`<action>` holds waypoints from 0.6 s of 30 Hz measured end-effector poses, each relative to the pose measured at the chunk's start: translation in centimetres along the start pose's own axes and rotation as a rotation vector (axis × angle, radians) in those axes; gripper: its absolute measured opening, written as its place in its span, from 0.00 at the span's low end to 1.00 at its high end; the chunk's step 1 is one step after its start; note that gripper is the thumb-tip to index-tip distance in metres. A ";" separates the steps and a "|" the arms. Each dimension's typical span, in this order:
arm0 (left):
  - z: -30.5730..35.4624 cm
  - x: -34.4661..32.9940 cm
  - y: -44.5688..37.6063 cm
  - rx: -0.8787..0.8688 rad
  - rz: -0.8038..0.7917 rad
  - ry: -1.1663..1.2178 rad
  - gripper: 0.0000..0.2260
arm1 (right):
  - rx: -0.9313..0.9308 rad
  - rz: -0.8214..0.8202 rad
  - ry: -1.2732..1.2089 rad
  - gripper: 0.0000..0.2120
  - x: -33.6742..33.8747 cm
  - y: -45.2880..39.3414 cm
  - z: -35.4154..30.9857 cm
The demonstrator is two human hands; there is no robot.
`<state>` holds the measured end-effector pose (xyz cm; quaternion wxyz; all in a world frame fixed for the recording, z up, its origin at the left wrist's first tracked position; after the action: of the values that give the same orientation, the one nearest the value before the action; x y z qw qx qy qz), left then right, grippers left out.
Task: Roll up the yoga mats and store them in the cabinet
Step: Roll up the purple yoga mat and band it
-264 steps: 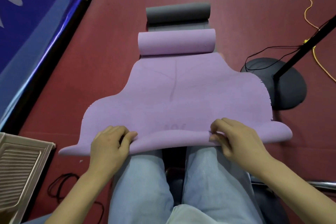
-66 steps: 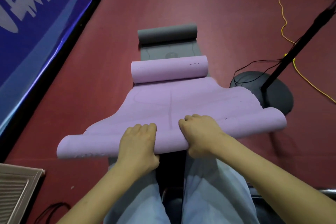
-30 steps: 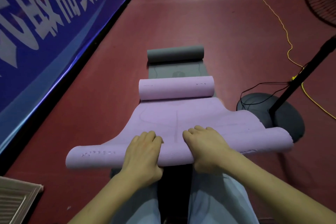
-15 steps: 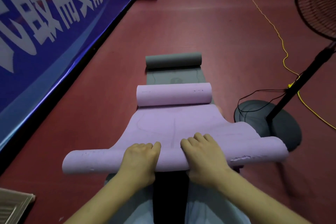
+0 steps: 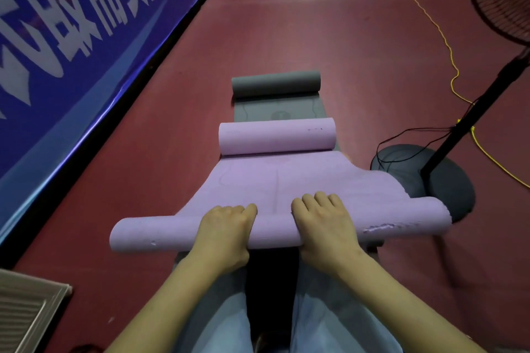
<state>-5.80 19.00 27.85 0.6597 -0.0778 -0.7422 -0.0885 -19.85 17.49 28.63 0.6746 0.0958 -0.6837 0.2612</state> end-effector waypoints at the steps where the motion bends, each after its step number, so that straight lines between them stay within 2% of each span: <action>1: 0.5 0.0 0.9 -0.010 -0.023 -0.001 0.23 | 0.004 0.019 -0.005 0.23 0.4 1.0 -0.3; 5: 2.7 0.2 5.3 -0.068 0.089 0.024 0.24 | 0.020 0.084 -0.035 0.20 1.6 5.4 -1.8; 10: 3.6 -0.5 8.1 -0.064 0.074 0.059 0.25 | 0.024 0.079 -0.064 0.22 1.4 8.2 -2.7; 14: 3.9 0.5 8.3 -0.074 0.043 0.018 0.26 | 0.038 0.003 -0.070 0.27 2.2 8.5 -3.0; 18: 3.7 -0.1 8.2 -0.068 -0.020 -0.019 0.24 | 0.054 -0.111 -0.042 0.28 1.1 8.0 -2.9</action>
<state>-7.46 27.82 27.57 0.6487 -0.0934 -0.7457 -0.1196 -21.23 25.89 27.75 0.6706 0.1572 -0.6842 0.2398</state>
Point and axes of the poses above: each hand's wrist, its own y-axis away from the middle knuckle, its own x-axis out of the back of the hand, z = x × y, the point moved 9 cm from there along -y, towards the middle knuckle, and after that the axes turned 3 degrees about z, right-handed, at the moved point
